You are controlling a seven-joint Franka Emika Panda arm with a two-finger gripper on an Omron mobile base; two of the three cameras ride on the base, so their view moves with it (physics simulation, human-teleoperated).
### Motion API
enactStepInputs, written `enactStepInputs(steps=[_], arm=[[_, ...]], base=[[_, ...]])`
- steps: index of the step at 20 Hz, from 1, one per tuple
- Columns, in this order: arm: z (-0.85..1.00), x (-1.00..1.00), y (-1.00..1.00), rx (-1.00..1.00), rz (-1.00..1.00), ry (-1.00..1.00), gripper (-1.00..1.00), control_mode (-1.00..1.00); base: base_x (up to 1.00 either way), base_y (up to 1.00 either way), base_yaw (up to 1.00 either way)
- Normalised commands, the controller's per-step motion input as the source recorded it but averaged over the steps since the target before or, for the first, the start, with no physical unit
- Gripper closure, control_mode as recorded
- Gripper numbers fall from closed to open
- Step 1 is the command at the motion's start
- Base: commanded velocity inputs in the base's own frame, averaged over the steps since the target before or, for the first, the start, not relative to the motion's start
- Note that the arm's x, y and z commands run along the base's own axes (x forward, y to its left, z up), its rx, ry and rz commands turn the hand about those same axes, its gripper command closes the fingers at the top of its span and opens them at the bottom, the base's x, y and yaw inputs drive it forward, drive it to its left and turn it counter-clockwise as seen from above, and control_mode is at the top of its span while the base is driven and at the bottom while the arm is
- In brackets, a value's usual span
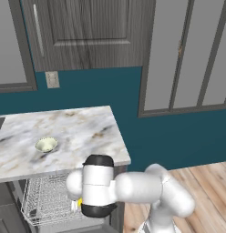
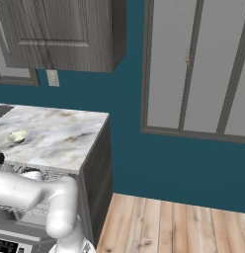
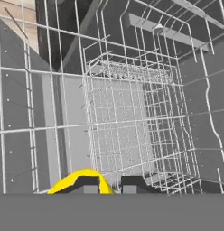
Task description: Pick up the cup and bowl from the counter, place them in the dishwasher, and close the dishwasher door.
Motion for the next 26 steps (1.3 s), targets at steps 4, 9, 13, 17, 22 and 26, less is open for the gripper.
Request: enactStepInputs(steps=[4,9,13,17,22,26], arm=[[-0.39,-0.39,0.36,0.00,0.01,-0.06,-1.00,-1.00],[-0.43,-0.94,0.41,-0.03,0.00,-0.19,-1.00,-1.00],[-0.04,-0.72,0.21,-0.07,0.00,-0.21,-1.00,-1.00],[0.35,-0.47,0.03,0.00,0.00,-0.18,-1.00,-1.00],[0.58,-0.22,0.00,0.00,0.00,-0.13,-1.00,-1.00],[0.57,-0.02,0.00,0.08,-0.05,-0.05,-1.00,-1.00]], base=[[0.00,0.00,0.00],[0.00,0.00,0.00],[0.00,0.00,0.00],[0.00,0.00,0.00],[0.00,0.00,0.00],[0.00,0.00,0.00]])
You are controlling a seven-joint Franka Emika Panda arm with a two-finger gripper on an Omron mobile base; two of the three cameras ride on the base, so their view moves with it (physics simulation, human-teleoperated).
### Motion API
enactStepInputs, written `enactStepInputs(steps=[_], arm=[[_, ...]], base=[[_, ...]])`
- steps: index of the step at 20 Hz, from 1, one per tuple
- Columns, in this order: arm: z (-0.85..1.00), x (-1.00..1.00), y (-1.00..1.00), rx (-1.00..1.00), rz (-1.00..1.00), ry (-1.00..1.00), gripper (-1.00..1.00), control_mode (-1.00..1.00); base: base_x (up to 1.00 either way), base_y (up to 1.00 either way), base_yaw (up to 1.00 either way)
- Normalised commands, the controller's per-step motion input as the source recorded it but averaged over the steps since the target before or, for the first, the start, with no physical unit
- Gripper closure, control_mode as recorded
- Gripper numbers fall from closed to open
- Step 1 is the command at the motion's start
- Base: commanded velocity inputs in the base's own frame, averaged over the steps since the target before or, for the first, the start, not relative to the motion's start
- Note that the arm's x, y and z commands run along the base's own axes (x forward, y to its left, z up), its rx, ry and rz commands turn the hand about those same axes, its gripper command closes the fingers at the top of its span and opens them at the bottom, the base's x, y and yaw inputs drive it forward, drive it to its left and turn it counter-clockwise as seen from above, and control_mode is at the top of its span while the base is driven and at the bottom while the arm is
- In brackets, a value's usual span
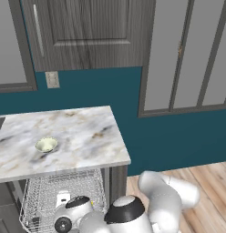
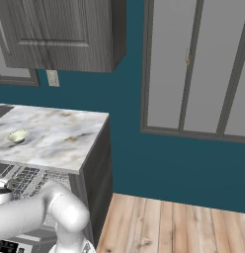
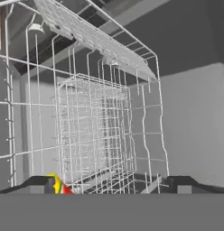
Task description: Pick up the cup and bowl from the counter, place them in the dishwasher, and close the dishwasher door.
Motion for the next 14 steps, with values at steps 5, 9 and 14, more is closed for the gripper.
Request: enactStepInputs(steps=[5,9,14], arm=[[0.60,0.00,0.00,0.14,-0.07,0.00,-1.00,-1.00],[0.62,0.00,0.00,0.13,-0.06,0.00,-1.00,-1.00],[0.67,0.00,0.15,0.00,-0.03,0.00,-1.00,-1.00]], base=[[0.00,0.00,0.00],[0.00,0.00,0.00],[0.00,0.00,0.00]])
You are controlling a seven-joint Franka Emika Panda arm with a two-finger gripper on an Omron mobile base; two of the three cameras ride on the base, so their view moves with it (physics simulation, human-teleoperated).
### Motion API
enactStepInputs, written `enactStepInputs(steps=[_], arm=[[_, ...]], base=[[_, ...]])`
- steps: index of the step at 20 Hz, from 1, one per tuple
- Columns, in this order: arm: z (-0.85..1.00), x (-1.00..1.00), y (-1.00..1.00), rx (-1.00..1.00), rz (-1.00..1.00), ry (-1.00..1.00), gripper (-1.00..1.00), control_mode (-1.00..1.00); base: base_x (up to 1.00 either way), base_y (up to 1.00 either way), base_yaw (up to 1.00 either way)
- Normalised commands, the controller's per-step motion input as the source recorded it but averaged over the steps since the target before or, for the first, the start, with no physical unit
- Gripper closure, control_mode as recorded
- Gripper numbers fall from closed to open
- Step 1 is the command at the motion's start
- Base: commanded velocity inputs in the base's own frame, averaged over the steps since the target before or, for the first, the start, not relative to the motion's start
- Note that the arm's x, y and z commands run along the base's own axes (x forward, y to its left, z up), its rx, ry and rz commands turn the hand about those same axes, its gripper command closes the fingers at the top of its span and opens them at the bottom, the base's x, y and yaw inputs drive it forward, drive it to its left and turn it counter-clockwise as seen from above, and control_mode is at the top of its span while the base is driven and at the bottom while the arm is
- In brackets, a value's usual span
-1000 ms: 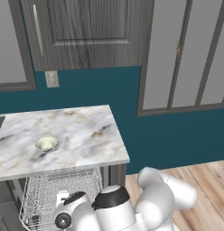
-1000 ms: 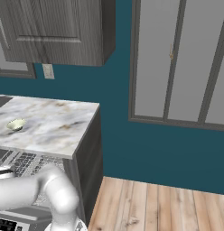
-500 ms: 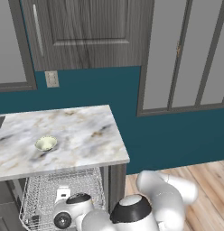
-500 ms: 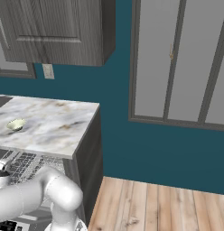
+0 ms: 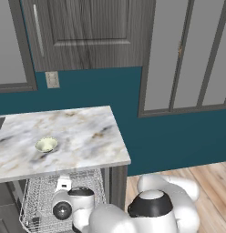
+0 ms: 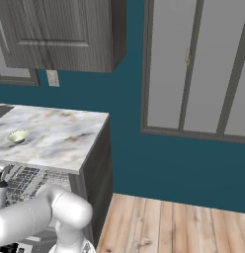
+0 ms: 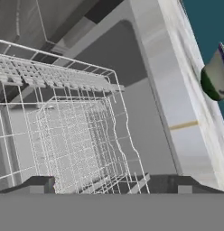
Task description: Pick up the cup and bowl from the counter, place them in the dishwasher, and close the dishwasher door.
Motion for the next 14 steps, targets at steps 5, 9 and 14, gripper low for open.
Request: enactStepInputs(steps=[5,9,14], arm=[[0.60,0.00,0.19,0.00,-0.02,0.00,-1.00,-1.00],[0.51,0.08,0.07,-0.01,-0.02,0.00,-1.00,-1.00],[0.19,0.24,0.00,0.00,-0.01,0.00,-1.00,-1.00]], base=[[0.00,0.00,0.00],[0.00,0.00,0.00],[0.00,0.00,0.00]])
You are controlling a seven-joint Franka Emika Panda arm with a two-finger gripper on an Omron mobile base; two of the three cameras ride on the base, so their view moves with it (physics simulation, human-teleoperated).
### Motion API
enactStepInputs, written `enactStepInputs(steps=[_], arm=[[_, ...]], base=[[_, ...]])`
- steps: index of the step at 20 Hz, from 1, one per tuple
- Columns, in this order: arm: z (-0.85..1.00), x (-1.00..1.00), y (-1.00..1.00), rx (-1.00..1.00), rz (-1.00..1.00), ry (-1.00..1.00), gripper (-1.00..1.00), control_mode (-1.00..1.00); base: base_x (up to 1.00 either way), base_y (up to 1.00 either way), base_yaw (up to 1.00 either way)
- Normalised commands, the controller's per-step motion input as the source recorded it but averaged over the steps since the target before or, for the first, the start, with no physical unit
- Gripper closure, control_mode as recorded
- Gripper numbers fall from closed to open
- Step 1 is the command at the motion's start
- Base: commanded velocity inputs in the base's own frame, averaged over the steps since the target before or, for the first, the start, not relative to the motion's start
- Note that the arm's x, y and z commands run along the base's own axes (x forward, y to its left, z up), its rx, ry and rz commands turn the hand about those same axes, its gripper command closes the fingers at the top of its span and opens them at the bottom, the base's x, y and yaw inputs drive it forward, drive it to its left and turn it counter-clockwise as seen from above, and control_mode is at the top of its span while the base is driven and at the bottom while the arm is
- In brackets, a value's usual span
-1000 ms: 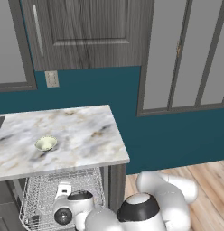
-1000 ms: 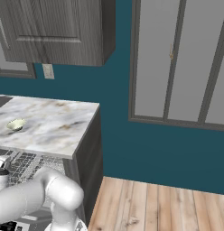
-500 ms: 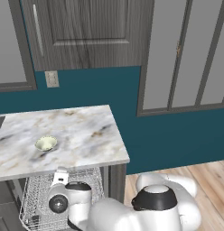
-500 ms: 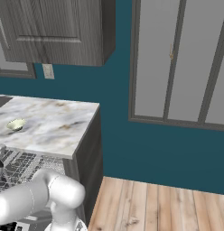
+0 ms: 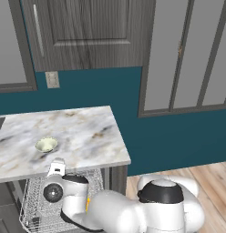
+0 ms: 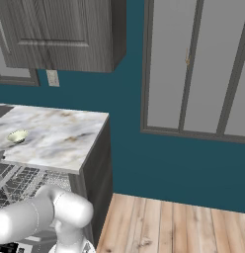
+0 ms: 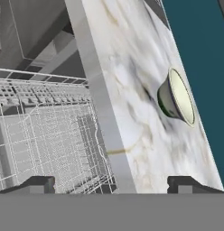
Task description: Pick up the cup and bowl from the counter, place them in the dishwasher, and close the dishwasher door.
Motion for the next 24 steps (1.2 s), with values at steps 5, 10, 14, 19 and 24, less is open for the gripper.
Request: enactStepInputs(steps=[5,10,14,19,24], arm=[[0.09,0.48,0.00,0.00,0.00,0.00,-1.00,-1.00],[0.24,0.38,0.00,0.00,0.00,0.00,-1.00,-1.00],[0.28,0.30,0.05,0.00,0.00,0.00,-1.00,-1.00],[0.15,0.28,0.07,0.00,0.00,0.00,-1.00,-1.00],[0.00,0.35,0.12,0.00,0.00,0.00,-1.00,-1.00]], base=[[0.00,0.00,0.00],[0.00,0.00,0.00],[0.00,0.00,0.00],[0.00,0.00,0.00],[0.00,0.00,0.00]])
